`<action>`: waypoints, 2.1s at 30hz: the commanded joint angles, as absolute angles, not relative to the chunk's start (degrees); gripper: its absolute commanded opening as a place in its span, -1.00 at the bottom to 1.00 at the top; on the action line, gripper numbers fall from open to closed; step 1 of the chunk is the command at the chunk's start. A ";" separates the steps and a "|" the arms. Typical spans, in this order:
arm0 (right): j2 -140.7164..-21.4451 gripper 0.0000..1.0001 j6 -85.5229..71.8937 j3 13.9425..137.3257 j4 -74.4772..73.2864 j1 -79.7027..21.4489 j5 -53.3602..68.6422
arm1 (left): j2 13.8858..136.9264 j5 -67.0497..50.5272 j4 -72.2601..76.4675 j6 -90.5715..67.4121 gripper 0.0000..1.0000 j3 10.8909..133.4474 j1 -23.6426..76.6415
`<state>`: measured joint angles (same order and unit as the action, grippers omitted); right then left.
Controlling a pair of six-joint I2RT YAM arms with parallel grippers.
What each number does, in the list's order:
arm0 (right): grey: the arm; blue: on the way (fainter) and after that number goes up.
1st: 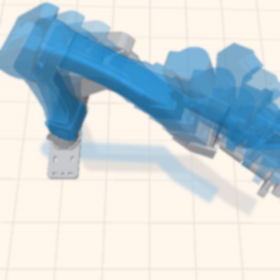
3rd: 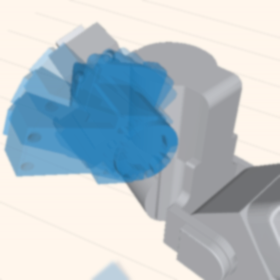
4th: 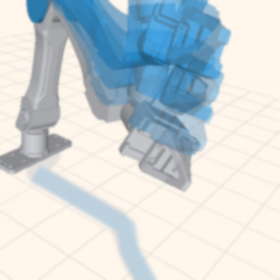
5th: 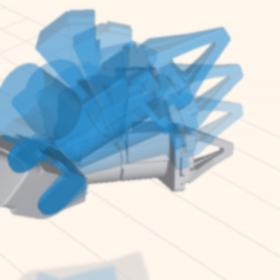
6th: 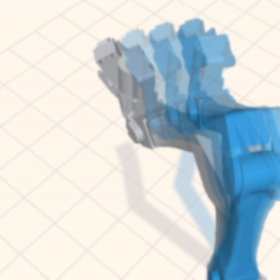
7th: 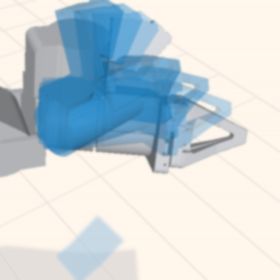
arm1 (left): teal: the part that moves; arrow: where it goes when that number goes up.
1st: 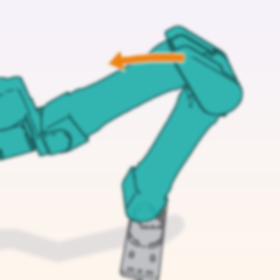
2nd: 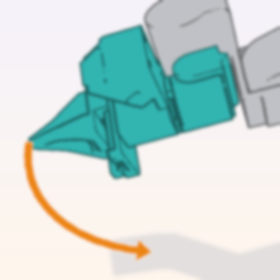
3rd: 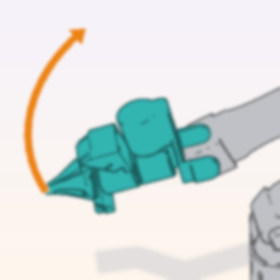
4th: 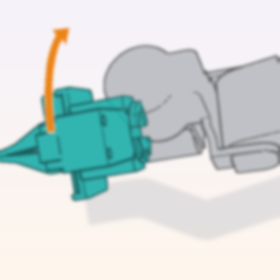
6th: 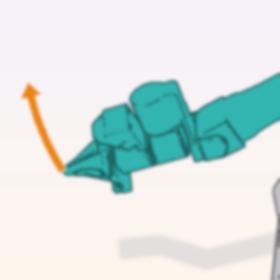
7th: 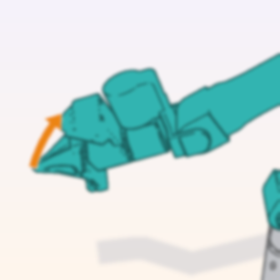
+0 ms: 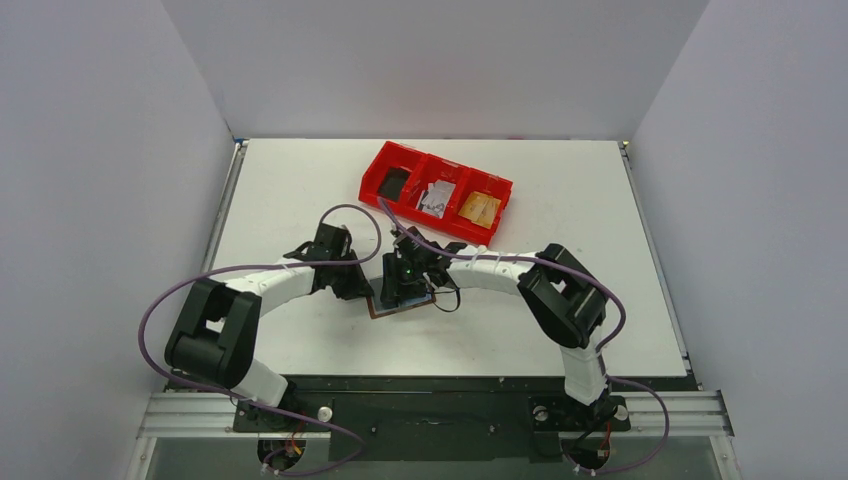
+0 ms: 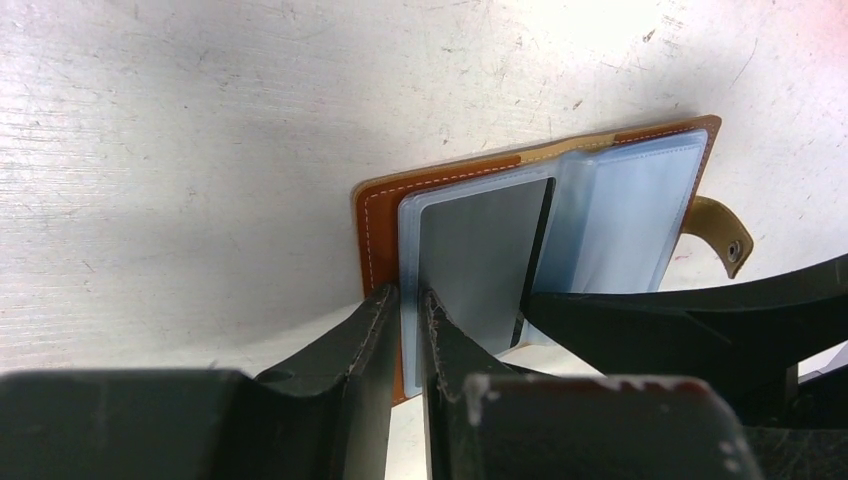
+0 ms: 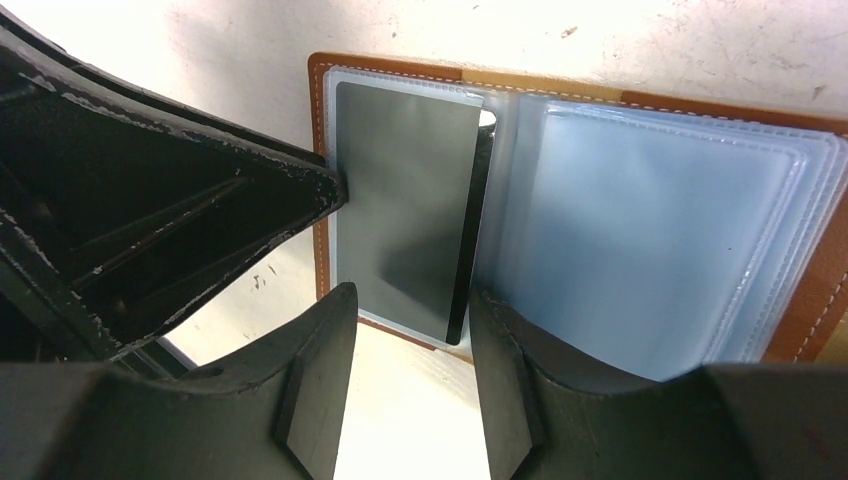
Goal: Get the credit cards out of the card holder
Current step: Remove the credit card from the card holder.
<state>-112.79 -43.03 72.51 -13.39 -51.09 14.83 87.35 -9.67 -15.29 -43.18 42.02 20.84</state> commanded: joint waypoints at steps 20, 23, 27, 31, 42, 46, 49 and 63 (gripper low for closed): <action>-111.45 -0.22 -56.02 61.61 7.54 -43.81 27.14 | 90.18 -10.87 -15.06 -40.62 -1.00 44.08 21.02; -111.54 -0.22 -57.40 61.05 9.25 -43.78 27.91 | 90.97 -10.90 -15.11 -40.59 -1.00 44.84 21.64; -111.62 -0.23 -58.07 60.56 10.20 -43.76 28.18 | 92.11 -10.79 -15.27 -40.63 -1.00 45.97 22.41; -111.83 -0.24 -59.09 59.71 11.61 -43.67 28.50 | 92.90 -10.43 -15.41 -40.74 -1.00 46.69 23.05; -112.26 -0.47 -65.86 53.29 23.86 -41.60 29.71 | 94.33 -9.26 -15.99 -40.71 -1.00 46.24 23.90; -112.54 -0.57 -69.36 50.55 30.62 -40.55 30.43 | 94.56 -8.99 -16.16 -40.63 -1.00 45.79 23.91; -113.07 -0.64 -71.05 49.24 33.72 -40.36 30.75 | 94.50 -8.99 -16.17 -40.67 -1.00 45.56 23.91; -112.60 -0.90 -68.62 49.86 30.58 -40.49 28.83 | 94.56 -9.14 -16.26 -40.46 -1.00 45.52 24.08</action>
